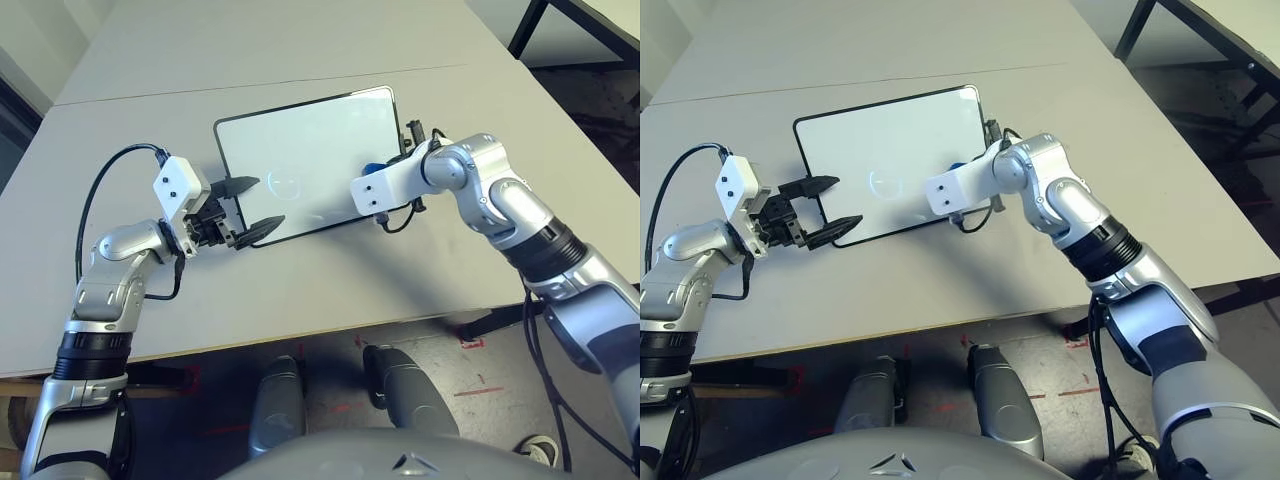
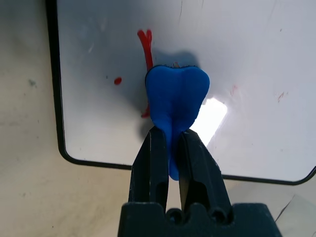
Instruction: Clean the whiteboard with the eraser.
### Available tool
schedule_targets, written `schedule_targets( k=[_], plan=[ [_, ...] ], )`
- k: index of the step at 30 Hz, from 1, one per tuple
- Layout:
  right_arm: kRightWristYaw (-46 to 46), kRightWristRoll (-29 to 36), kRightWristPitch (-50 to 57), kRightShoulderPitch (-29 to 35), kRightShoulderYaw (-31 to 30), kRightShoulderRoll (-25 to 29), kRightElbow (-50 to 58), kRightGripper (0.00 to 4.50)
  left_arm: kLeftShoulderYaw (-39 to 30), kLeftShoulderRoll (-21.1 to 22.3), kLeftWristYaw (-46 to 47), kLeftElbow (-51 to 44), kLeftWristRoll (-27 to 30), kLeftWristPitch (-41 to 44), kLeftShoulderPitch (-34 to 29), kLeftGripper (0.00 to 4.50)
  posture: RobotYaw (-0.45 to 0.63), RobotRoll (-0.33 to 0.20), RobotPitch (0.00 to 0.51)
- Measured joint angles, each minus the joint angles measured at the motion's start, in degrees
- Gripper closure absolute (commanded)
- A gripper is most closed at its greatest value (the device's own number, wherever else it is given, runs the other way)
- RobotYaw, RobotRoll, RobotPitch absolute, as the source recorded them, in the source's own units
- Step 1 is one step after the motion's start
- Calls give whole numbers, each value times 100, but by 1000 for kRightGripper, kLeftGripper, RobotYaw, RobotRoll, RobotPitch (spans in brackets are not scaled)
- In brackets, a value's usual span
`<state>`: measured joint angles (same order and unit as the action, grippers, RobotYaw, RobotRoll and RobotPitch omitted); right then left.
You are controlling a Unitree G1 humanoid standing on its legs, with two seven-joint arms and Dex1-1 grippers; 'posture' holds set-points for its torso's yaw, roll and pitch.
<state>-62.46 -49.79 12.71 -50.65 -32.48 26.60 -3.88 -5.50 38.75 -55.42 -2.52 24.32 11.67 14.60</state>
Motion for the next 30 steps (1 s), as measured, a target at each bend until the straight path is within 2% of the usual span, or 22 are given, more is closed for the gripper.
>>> schedule_targets(
  k=[11, 30],
  plan=[
    [-37, -16, -62, -1, -63, -162, 51, 4411, 13, -49, 7, -34, 0, 5, -4, 0, -97, 0, 143],
    [-121, -20, -250, 181, 17, 908, -82, 4412, 52, -150, 15, -87, -11, 5, -20, 0, -112, 0, 149]
  ],
)
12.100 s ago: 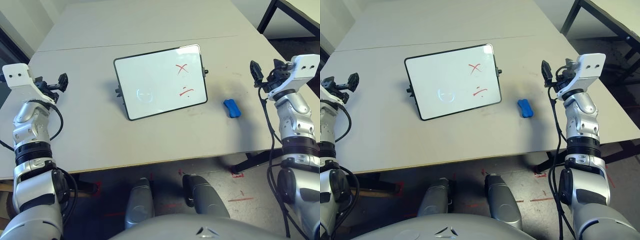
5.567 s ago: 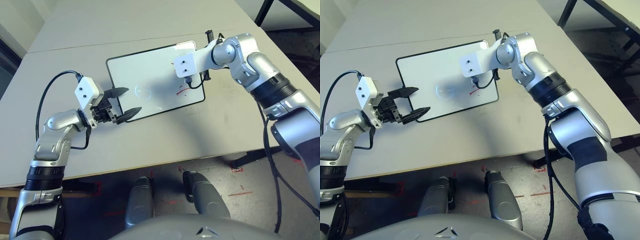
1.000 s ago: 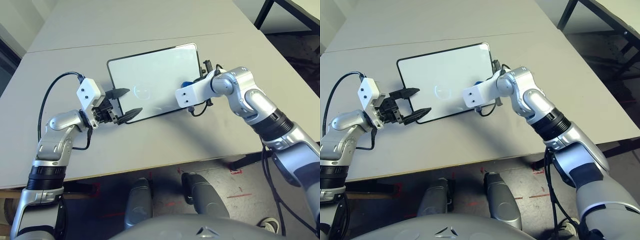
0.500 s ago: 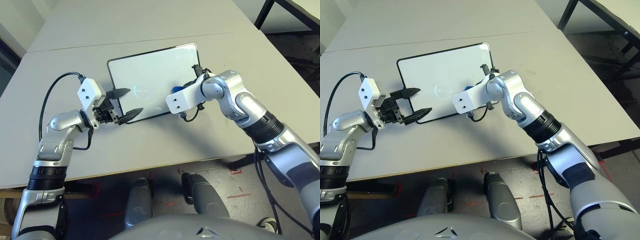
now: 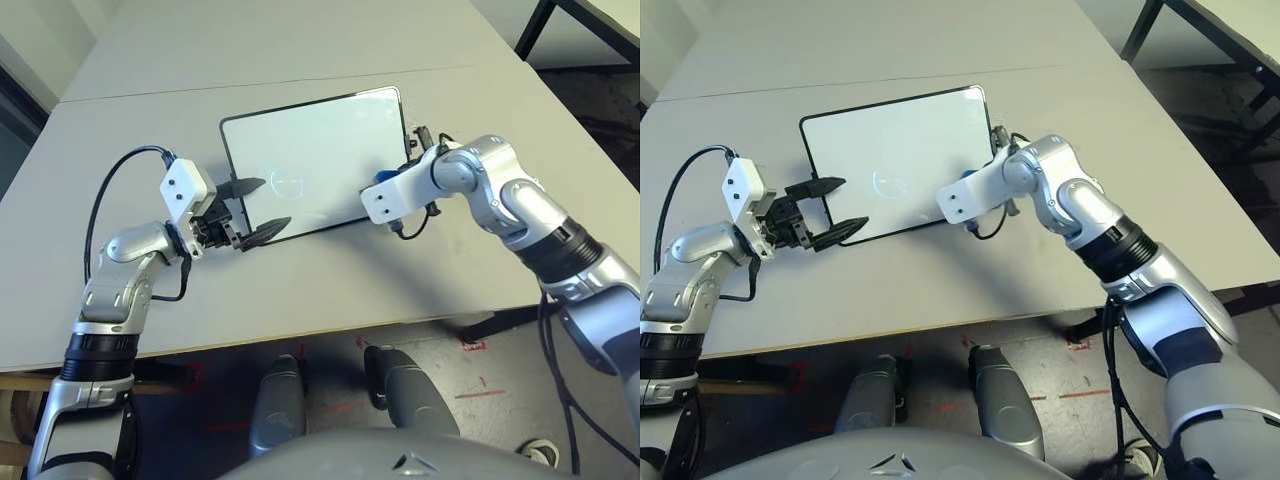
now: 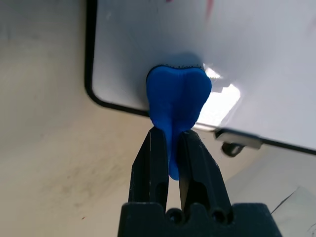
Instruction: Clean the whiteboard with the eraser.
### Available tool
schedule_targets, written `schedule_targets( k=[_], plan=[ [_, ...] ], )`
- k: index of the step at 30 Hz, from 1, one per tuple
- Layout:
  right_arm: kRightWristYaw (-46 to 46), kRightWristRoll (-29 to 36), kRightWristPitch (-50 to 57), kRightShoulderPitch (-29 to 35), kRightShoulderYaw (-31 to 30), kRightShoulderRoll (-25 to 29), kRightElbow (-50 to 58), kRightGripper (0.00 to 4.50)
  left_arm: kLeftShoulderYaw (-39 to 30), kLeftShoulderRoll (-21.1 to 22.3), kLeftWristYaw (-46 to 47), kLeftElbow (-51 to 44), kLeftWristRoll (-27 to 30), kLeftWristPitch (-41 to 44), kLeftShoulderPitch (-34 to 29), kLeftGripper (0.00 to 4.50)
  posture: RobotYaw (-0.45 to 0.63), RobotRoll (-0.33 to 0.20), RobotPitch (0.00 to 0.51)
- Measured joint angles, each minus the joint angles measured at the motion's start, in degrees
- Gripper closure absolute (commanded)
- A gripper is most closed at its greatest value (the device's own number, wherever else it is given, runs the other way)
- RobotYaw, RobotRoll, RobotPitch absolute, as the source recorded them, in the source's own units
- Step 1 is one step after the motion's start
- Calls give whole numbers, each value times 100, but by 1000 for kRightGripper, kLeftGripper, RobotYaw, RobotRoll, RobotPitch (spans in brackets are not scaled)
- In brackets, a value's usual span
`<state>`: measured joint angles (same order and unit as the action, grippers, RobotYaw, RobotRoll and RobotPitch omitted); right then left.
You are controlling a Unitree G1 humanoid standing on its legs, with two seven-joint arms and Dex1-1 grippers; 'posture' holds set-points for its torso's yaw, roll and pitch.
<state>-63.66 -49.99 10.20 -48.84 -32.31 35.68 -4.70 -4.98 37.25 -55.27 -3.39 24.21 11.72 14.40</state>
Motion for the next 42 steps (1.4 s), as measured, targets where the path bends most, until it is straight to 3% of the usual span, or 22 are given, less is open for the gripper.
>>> schedule_targets(
  k=[14, 27, 34, 42],
  plan=[
    [25, -264, 314, 10, -4, -508, 21, 4415, 2, 0, -3, 0, -22, 2, 5, 0, -112, 0, 157],
    [-105, -445, 433, 12, -327, -1583, 421, 4428, 2, -4, 19, -5, -37, 18, -3, 0, -94, 0, 162],
    [-136, -445, 315, 10, -327, -1463, 449, 4429, 2, -7, 69, -21, -38, 20, -76, 0, -98, 0, 159],
    [-229, -440, 198, 212, -232, -725, 636, 4429, 7, -55, 79, -18, -46, 18, -110, 0, -116, 0, 162]
  ],
)
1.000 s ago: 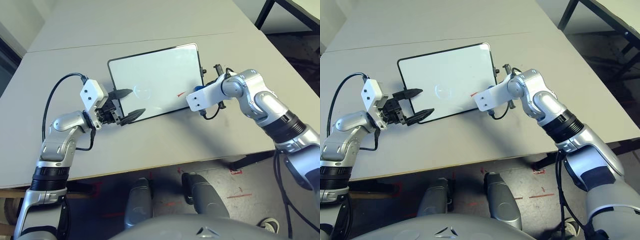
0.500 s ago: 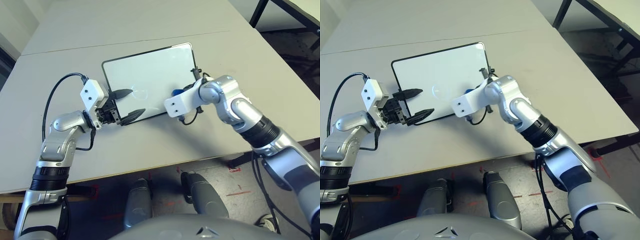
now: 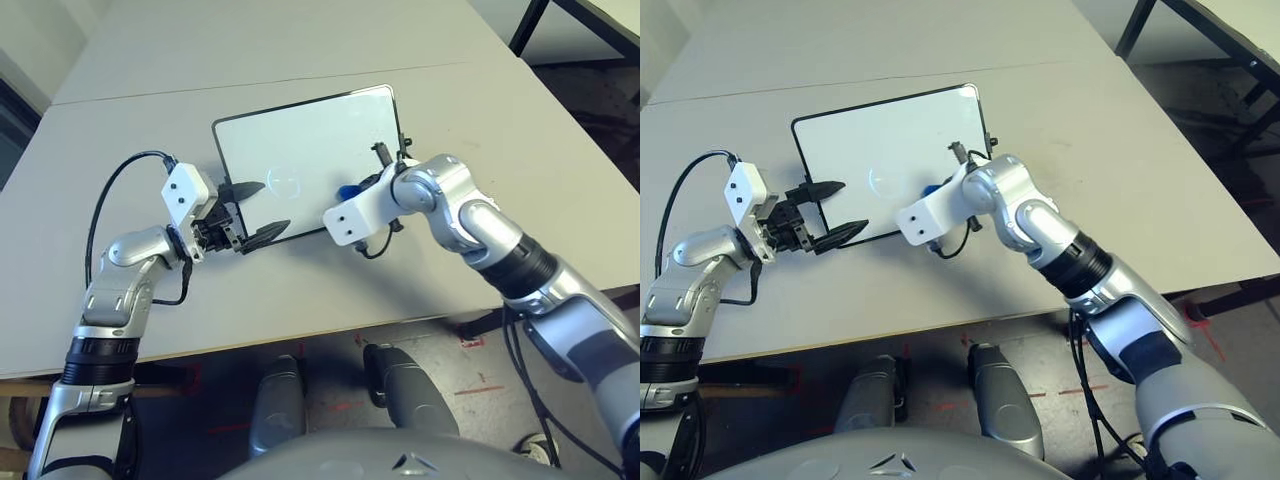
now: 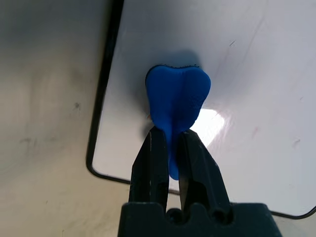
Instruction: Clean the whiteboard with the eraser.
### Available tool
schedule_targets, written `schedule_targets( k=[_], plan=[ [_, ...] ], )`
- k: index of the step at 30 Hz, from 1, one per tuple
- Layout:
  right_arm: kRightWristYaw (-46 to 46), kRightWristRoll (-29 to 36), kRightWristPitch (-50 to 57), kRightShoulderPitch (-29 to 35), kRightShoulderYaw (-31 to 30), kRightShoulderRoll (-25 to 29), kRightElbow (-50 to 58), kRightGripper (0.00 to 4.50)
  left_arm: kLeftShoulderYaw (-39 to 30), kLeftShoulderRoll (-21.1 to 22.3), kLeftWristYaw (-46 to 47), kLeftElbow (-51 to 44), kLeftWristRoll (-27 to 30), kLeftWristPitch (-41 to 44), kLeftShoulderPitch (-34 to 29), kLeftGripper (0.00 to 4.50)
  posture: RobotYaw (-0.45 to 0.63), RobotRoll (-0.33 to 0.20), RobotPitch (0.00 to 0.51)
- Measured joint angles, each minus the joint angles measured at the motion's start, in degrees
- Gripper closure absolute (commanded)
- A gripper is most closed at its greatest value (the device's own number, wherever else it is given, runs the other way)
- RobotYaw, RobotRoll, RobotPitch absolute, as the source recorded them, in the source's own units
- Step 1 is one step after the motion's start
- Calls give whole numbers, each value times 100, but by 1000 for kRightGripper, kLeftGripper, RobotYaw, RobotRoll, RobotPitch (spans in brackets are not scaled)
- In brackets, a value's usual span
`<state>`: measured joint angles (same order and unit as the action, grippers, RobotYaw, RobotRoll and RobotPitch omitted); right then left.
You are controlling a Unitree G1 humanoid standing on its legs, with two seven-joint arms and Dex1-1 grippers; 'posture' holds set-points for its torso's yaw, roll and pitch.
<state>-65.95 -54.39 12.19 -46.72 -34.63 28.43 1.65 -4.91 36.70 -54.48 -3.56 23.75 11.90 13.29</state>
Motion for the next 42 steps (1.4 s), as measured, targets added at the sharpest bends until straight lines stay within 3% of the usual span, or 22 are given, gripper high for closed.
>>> schedule_targets(
  k=[7, 12, 24, 34, 42],
  plan=[
    [-19, 16, -87, 297, 186, 544, 18, 4430, 50, -25, -2, 7, -7, -3, 14, 0, -117, 0, 165],
    [63, 22, -109, 299, 226, 603, -89, 4430, 51, -25, -2, 7, -10, -7, 15, 0, -118, 0, 163],
    [81, 18, 110, -243, 287, -7, -374, 4432, 64, -24, -3, 12, -13, -9, 39, 0, -108, 0, 164],
    [100, 11, 12, -240, 307, -30, -381, 4432, 64, -25, 11, 10, -13, -9, 36, 0, -101, 0, 164],
    [55, -43, 57, -228, 246, -452, -282, 4438, 64, -32, 16, 3, -14, -9, 11, 0, -95, 0, 164]
  ],
)
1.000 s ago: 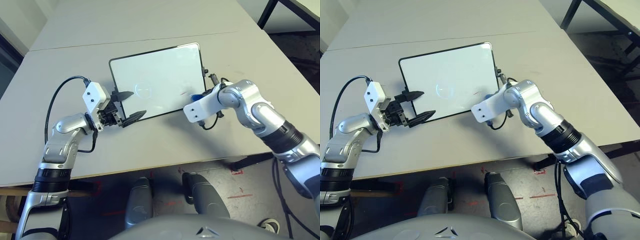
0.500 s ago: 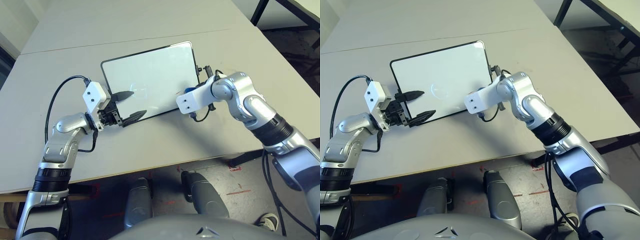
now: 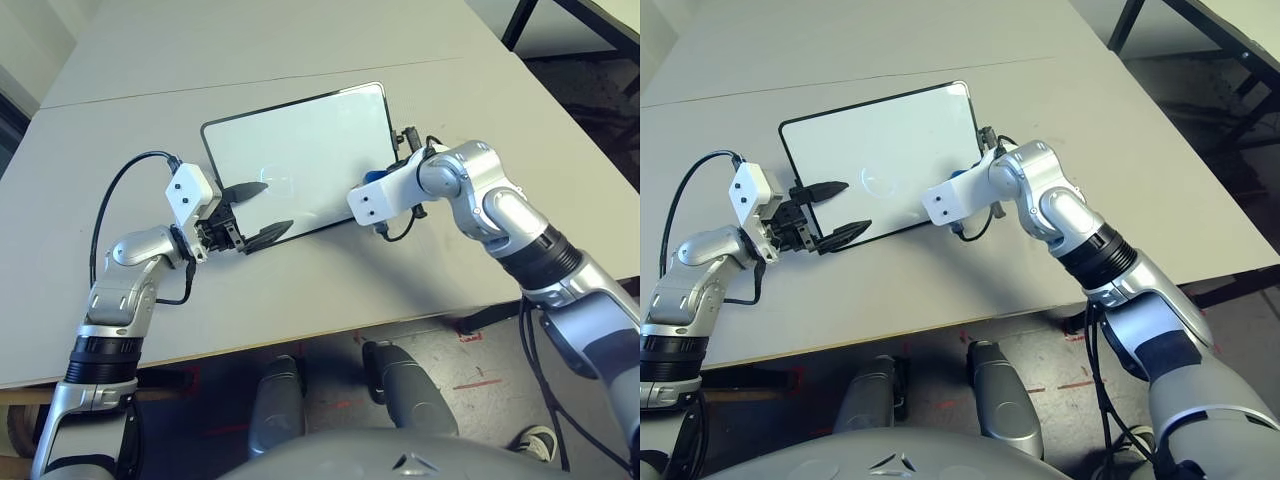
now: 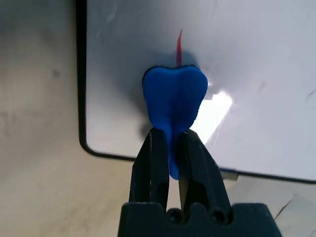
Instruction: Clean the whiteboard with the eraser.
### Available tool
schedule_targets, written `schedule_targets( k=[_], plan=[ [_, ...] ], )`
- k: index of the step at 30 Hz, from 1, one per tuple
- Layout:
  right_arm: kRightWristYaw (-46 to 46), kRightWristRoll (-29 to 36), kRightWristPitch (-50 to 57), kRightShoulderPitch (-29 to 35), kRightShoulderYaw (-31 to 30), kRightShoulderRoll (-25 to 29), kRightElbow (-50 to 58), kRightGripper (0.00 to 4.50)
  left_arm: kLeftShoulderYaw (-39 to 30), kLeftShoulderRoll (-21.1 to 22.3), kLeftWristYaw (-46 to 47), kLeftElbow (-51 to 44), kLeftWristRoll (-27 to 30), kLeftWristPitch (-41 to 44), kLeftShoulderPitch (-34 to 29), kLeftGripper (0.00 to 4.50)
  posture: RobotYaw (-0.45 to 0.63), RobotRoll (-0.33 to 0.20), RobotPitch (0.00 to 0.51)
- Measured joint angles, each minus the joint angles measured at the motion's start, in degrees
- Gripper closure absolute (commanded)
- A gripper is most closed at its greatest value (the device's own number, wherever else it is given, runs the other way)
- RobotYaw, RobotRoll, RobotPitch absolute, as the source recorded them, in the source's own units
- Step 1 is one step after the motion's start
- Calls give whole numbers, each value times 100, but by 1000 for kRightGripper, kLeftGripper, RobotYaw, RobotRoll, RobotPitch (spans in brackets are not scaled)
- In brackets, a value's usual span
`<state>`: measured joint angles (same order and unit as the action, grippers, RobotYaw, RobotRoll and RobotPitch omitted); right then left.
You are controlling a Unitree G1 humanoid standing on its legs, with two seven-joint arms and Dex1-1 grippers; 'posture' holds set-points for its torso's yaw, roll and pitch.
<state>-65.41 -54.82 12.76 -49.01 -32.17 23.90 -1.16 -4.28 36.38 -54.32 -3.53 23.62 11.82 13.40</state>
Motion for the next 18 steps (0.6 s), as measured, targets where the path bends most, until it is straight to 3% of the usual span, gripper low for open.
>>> schedule_targets(
  k=[10, 18],
  plan=[
    [-28, -6, -14, -5, -91, -256, 82, 4440, 14, -45, 82, -5, -2, 0, -21, 0, -90, 0, 157],
    [-30, -3, -161, -6, -89, -9, 87, 4440, 43, -96, 86, -6, -4, -5, -20, 0, -103, 0, 153]
  ],
)
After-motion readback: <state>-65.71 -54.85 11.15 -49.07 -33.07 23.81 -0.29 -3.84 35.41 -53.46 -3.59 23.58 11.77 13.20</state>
